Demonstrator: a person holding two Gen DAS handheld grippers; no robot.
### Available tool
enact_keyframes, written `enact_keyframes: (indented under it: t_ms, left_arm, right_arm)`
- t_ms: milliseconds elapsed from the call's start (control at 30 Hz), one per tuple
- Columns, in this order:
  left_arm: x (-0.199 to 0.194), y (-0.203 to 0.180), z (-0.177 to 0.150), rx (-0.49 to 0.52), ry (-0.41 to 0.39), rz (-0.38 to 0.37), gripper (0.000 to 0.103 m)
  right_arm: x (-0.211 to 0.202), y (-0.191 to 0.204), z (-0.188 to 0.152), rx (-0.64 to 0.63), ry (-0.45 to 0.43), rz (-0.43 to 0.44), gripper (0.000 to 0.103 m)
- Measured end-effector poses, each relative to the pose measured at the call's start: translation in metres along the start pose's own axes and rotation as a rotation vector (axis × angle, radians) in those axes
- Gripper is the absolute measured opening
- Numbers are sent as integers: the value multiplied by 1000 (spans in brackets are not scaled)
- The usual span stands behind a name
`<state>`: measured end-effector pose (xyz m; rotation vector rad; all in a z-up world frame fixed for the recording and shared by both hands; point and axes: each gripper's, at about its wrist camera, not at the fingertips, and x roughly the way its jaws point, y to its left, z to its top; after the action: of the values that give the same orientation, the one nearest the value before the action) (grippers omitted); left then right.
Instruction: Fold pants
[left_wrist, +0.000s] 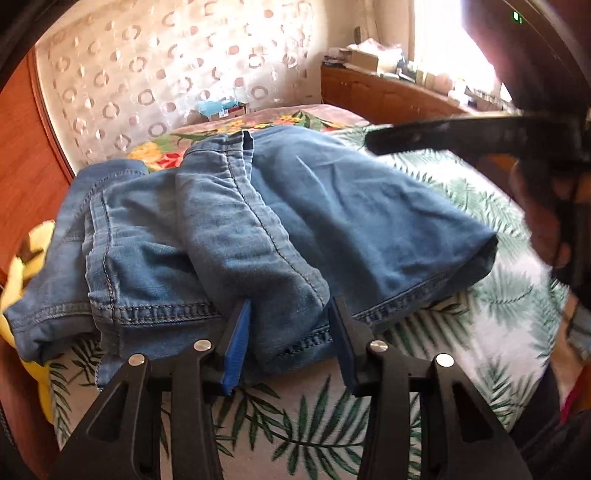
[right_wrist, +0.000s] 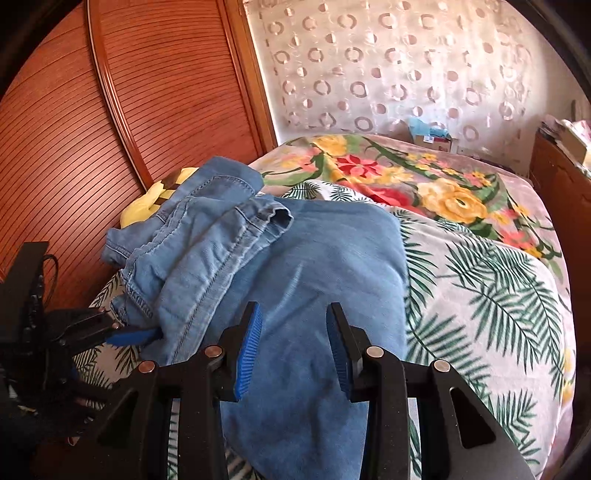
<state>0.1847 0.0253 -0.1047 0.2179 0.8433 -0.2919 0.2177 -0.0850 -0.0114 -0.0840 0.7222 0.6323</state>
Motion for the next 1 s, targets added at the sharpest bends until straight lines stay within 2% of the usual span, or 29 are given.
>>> enact_keyframes:
  t_ms: [67, 133, 200, 400, 500, 700, 867, 1000]
  left_arm:
    - [1, -3, -3, 17, 2, 26, 35]
    - [-3, -2, -4, 18, -6, 48, 22]
    - [-8, 3, -6, 4, -20, 54, 14]
    - [-51, 36, -7, -116, -122, 52, 11]
    - [-63, 51, -14, -173, -136, 46, 11]
    - [-60, 61, -23, -207, -86, 21, 12]
    - [-71, 61, -21, -208, -110, 33, 22]
    - [-78, 67, -16, -213, -128, 15, 41]
  right_arm:
    - [-4, -1, -6, 10, -4, -5, 38]
    - [-8, -2, -12, 21, -8, -9, 38]
    - [-13, -3, -20, 39, -10, -9, 38]
    - [-24, -6, -35, 66, -15, -10, 38]
    - [-25, -7, -39, 73, -14, -7, 38]
    - [-15, -7, -37, 62, -1, 5, 38]
    - [-6, -4, -30, 38, -2, 14, 38]
    - [5, 0, -21, 12, -2, 18, 38]
